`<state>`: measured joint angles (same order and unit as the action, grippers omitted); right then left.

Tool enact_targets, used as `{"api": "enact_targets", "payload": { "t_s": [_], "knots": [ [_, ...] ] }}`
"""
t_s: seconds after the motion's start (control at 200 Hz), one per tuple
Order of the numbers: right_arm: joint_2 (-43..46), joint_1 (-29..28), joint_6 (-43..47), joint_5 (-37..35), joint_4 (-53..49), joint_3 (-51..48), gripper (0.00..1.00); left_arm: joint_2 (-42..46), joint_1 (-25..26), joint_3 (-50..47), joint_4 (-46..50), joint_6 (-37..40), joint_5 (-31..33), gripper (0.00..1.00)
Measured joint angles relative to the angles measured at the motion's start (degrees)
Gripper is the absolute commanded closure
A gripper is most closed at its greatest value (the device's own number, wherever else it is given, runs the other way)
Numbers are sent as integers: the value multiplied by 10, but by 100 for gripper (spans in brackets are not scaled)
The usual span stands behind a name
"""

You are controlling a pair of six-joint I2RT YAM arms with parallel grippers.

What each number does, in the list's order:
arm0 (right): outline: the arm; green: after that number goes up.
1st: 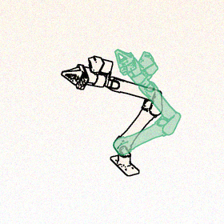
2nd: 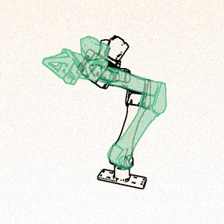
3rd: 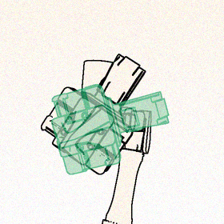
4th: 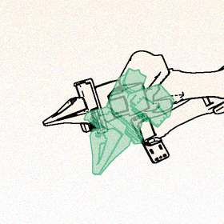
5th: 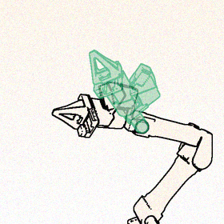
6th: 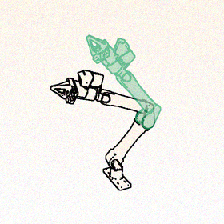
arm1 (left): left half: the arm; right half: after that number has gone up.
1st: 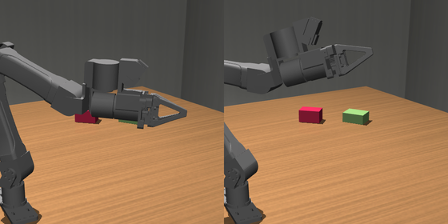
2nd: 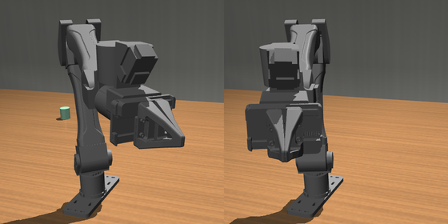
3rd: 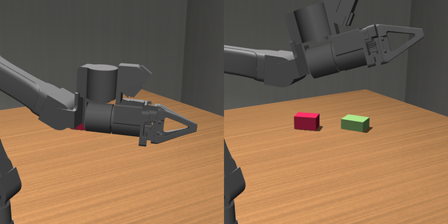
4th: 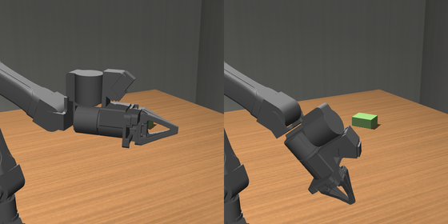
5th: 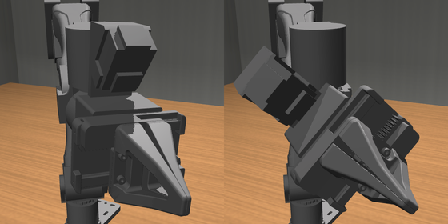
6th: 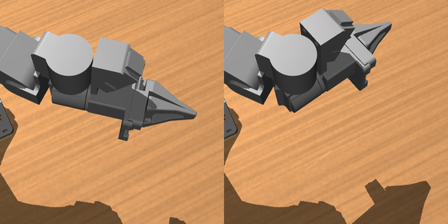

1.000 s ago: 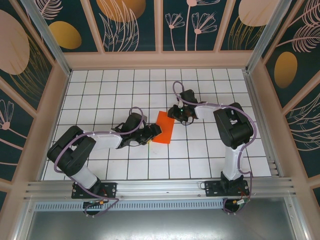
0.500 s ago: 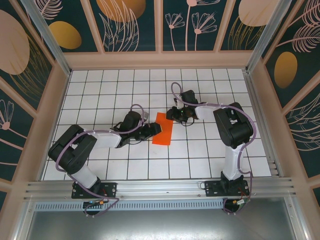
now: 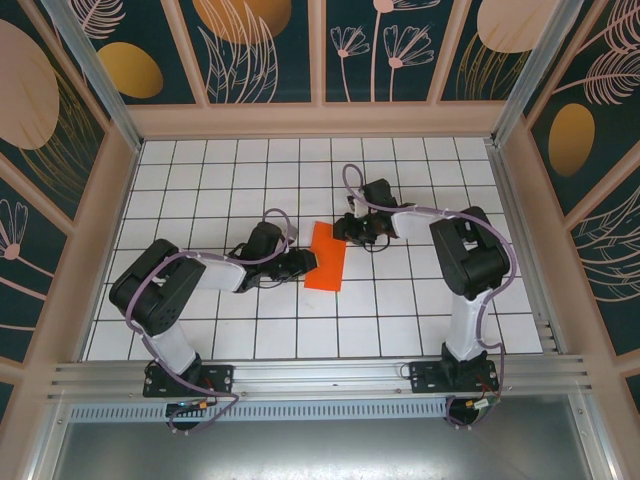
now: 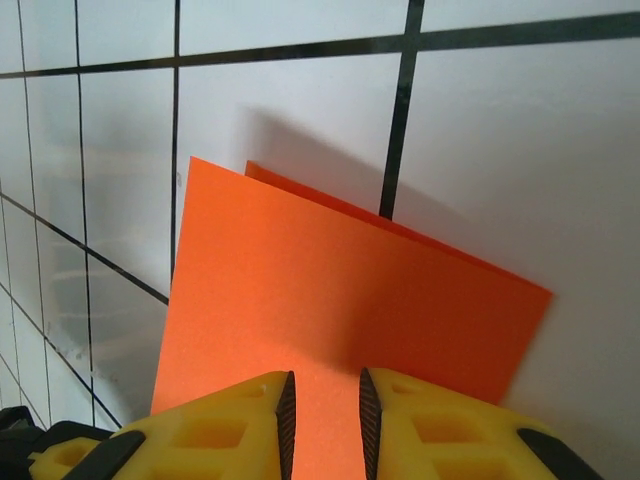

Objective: Fold a paper plane with a square sheet of paper (pick it up from the middle)
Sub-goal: Fold the triangle a second time at the center of the table.

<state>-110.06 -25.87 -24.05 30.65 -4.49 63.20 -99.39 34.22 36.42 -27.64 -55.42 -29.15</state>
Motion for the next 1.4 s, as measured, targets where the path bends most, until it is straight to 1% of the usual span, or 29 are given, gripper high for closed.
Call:
{"api": "enact_targets", "payload": {
  "t_s": [0.155,0.26,0.335,0.425,0.505,0.64,0.881,0.986,1.191,1.321,1.401],
  "knots": [
    [48,0,-7,-10,-5,-28,73,0,0,0,0,-2,2,87],
    [75,0,-18,-10,-5,-46,73,0,0,0,3,0,12,91],
    [88,-2,-26,-10,-3,-58,73,10,0,-2,19,2,30,94],
    [94,-7,-35,-10,0,-67,76,37,0,-9,39,3,55,98],
    [94,-17,-44,-9,5,-72,77,65,0,-22,42,0,74,100],
    [94,-35,-53,-6,15,-76,78,92,0,-52,37,-19,91,100],
    [94,-48,-66,-9,24,-77,80,88,3,-76,0,-52,85,98],
    [95,-48,-68,-35,21,-79,78,72,9,-72,-24,-62,76,98],
    [124,-48,-77,-86,11,-103,78,43,18,-47,-31,-70,71,97],
    [127,-48,-80,-96,11,-105,80,35,19,-42,-35,-74,71,96],
    [127,-48,-80,-96,13,-106,84,30,20,-42,-35,-75,71,94]
  ]
}}
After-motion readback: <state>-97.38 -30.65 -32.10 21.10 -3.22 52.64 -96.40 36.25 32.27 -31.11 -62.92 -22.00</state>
